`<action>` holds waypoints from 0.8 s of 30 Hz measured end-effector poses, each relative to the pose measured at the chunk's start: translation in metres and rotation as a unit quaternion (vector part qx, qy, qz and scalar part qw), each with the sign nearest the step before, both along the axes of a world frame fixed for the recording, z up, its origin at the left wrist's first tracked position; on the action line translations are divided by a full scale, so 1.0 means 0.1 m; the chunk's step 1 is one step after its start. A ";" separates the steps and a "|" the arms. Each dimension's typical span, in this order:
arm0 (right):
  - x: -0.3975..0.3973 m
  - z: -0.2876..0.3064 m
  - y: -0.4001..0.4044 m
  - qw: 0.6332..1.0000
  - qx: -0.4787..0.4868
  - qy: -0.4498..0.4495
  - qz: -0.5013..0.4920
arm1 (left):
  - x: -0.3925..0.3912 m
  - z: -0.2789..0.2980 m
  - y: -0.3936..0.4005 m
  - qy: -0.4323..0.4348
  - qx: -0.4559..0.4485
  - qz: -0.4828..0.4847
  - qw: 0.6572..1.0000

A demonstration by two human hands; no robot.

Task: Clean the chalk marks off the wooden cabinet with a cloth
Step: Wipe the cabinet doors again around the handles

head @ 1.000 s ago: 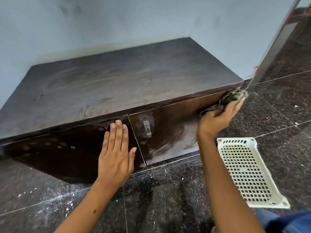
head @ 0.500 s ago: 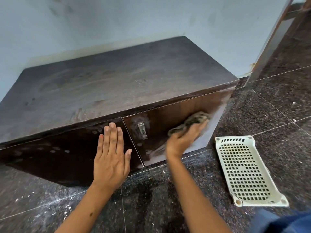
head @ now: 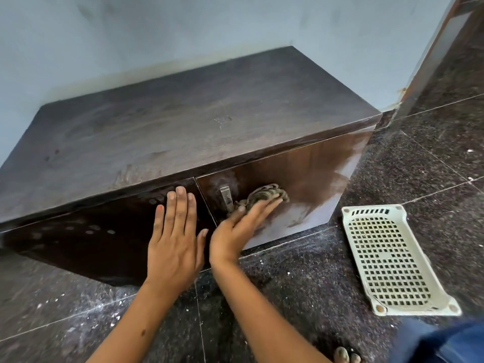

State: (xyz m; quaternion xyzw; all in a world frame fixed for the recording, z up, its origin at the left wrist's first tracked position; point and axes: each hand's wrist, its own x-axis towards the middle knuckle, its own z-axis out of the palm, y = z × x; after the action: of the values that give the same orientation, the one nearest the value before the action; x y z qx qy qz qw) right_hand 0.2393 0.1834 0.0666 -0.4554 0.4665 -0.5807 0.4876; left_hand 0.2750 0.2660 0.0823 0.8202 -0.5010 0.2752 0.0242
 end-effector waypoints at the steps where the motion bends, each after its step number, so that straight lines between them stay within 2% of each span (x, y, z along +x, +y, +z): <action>1: 0.02 -0.02 0.01 1.000 0.007 -0.010 0.010 | 0.01 0.00 0.00 -0.004 0.002 0.000 1.000; 5: -0.19 -0.37 -0.72 0.982 0.166 -0.087 -0.026 | 0.02 0.01 0.00 -0.003 -0.006 -0.005 1.000; 7: -0.37 -0.75 -1.08 0.972 0.203 -0.110 -0.042 | 0.02 0.01 0.00 -0.001 -0.008 -0.004 1.000; 9: -0.55 -1.03 -1.27 0.962 0.241 -0.126 -0.014 | 0.01 0.02 0.01 0.000 -0.010 -0.004 1.000; 12: -0.68 -1.24 -1.42 0.955 0.296 -0.021 -0.011 | 0.00 0.04 0.01 0.003 0.000 -0.002 1.000; 14: -0.62 -1.22 -1.30 0.939 0.344 0.015 0.007 | -0.01 0.04 0.01 0.004 0.003 -0.001 1.000; 15: -0.51 -1.15 -1.06 0.932 0.355 0.050 0.050 | -0.01 0.04 0.01 0.004 0.005 0.000 1.000; 18: 0.00 -1.02 -0.11 0.928 0.325 0.057 0.175 | -0.01 0.04 0.02 0.005 0.011 0.006 1.000; 20: 0.18 -1.10 0.21 0.929 0.298 0.107 0.191 | -0.01 0.05 0.02 0.001 0.015 0.009 1.000; 22: 0.05 -1.02 0.27 0.895 0.402 -0.014 0.192 | -0.01 0.08 0.02 -0.004 0.021 0.010 1.000; 23: -0.09 -0.89 0.14 0.887 0.400 -0.037 0.227 | -0.01 0.08 0.03 -0.003 0.021 0.007 1.000; 24: -0.15 -0.81 -0.05 0.873 0.424 -0.120 0.210 | -0.01 0.09 0.04 -0.003 0.020 0.006 1.000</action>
State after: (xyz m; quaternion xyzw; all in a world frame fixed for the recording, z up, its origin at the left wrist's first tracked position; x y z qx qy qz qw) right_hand 0.2245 0.1786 -0.0142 -0.2190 0.4992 -0.2614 0.7966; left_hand 0.2741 0.2697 0.0911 0.8225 -0.5020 0.2674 0.0049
